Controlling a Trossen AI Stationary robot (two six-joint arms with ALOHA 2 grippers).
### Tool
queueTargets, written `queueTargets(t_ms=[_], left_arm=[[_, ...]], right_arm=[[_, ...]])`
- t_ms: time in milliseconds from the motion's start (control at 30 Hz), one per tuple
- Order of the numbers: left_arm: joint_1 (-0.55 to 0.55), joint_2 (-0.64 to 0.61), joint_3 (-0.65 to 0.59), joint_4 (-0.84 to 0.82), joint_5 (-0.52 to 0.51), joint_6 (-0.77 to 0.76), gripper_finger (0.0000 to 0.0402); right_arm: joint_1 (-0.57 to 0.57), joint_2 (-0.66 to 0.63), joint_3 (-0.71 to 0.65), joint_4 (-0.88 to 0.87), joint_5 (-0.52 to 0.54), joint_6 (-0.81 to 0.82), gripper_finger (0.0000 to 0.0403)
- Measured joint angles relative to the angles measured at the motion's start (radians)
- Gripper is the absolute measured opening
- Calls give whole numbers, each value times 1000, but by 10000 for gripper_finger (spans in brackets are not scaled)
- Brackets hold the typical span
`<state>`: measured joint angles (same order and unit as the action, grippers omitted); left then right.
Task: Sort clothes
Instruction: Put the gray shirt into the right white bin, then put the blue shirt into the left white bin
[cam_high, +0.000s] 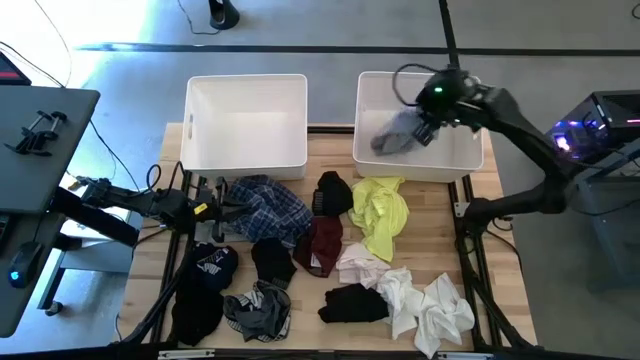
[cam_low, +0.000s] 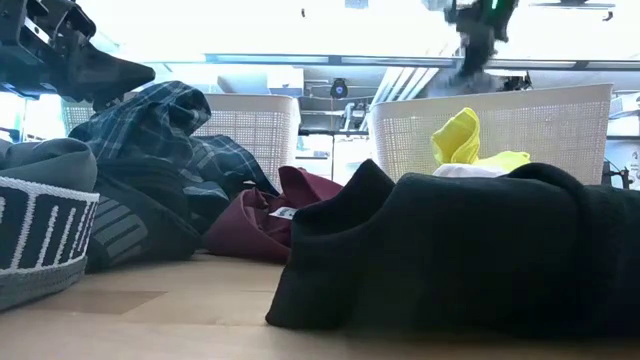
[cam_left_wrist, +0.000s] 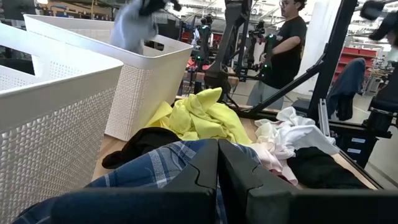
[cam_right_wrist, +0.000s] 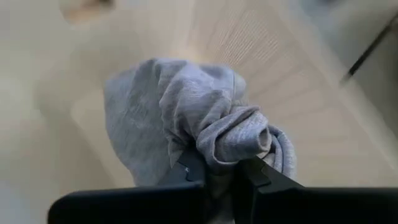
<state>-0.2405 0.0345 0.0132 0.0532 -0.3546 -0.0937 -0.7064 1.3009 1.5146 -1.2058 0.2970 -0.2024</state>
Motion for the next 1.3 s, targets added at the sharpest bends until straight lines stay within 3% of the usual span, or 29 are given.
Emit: queueTargets(t_ms=[333,433,667,800,1067,1300], left_arm=[[0,0,0,0,0,0,0],[0,0,0,0,0,0,0],[0,0,0,0,0,0,0],[0,0,0,0,0,0,0],[0,0,0,0,0,0,0],[0,0,0,0,0,0,0]], right_arm=[[-34,120,-208,0,-17,21,23],[-34,125,-216,2,-17,42,60],[-34,115,-184,-17,-6,45,187],[-33,83,-137,-18,29,68,232],[9,-48,6,-16,35,120,243],[149,-198,49,26,33,201,243]])
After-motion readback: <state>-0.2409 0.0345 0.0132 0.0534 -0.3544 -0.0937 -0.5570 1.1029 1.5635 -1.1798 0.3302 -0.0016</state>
